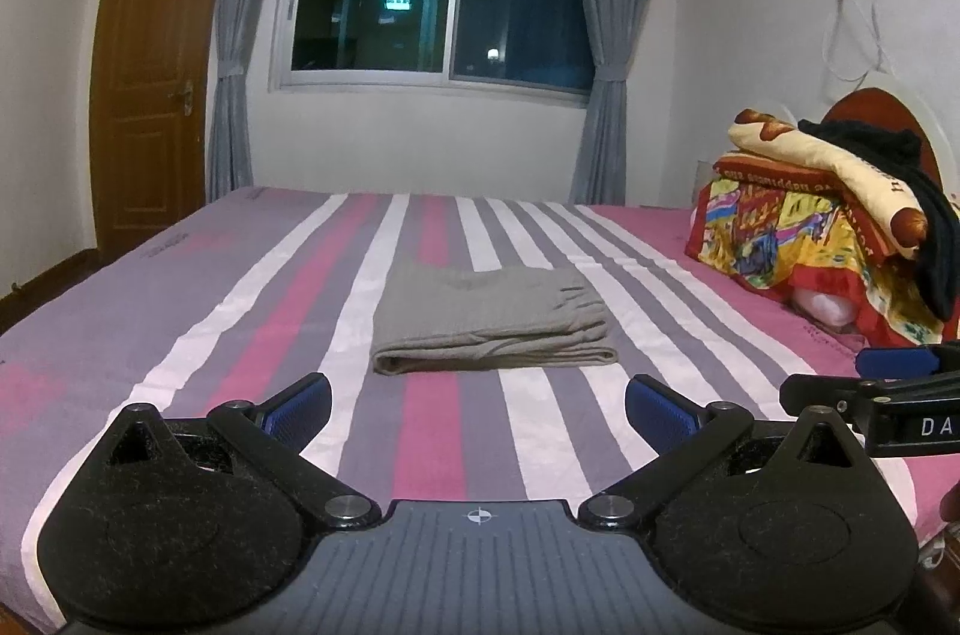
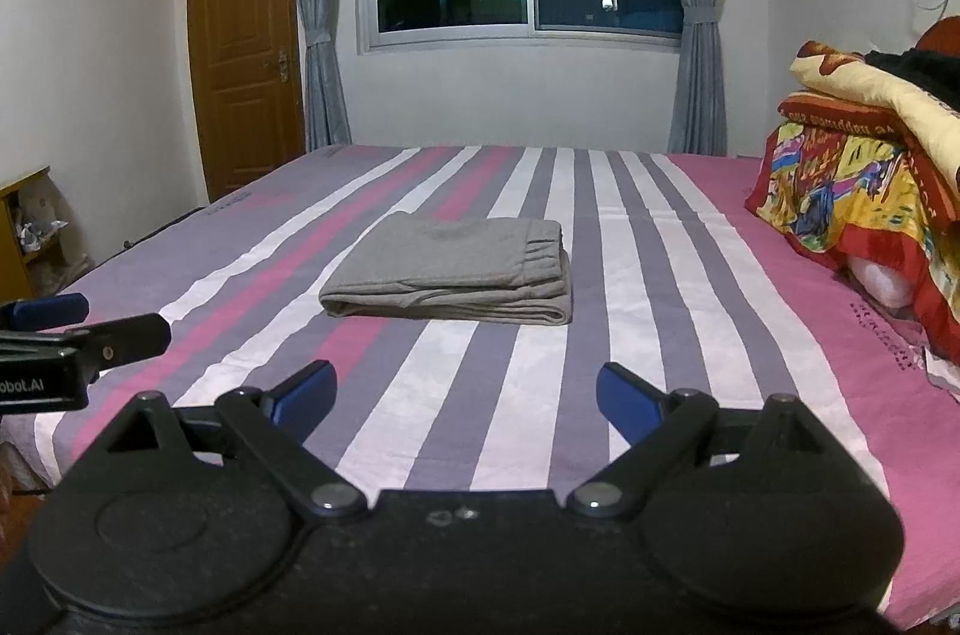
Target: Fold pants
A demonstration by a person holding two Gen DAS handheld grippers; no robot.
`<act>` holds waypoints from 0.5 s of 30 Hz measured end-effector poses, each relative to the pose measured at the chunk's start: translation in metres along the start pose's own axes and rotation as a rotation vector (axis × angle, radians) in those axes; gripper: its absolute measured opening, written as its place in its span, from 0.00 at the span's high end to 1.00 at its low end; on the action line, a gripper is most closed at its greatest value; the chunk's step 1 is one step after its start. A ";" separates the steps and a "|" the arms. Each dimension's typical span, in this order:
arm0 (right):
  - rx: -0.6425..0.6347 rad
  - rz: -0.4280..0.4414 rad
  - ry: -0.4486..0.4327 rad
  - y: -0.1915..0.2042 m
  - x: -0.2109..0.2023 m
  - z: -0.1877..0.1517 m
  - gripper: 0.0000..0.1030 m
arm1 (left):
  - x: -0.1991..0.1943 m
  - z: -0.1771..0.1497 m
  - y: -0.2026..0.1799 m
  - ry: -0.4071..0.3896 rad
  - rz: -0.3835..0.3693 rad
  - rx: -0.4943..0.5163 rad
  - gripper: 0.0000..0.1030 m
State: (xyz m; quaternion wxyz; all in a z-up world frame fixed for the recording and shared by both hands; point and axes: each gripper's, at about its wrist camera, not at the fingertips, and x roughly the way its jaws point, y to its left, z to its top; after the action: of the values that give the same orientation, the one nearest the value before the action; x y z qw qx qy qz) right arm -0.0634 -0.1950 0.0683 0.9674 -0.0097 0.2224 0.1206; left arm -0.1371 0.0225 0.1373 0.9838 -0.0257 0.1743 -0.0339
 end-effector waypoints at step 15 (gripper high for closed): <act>0.001 0.002 0.005 0.001 -0.001 0.001 0.10 | -0.003 -0.001 0.000 -0.003 0.008 0.002 0.00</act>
State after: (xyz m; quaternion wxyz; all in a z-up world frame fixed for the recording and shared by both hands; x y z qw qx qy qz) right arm -0.0640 -0.1943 0.0692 0.9667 -0.0093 0.2251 0.1214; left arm -0.1405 0.0223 0.1376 0.9842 -0.0239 0.1727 -0.0302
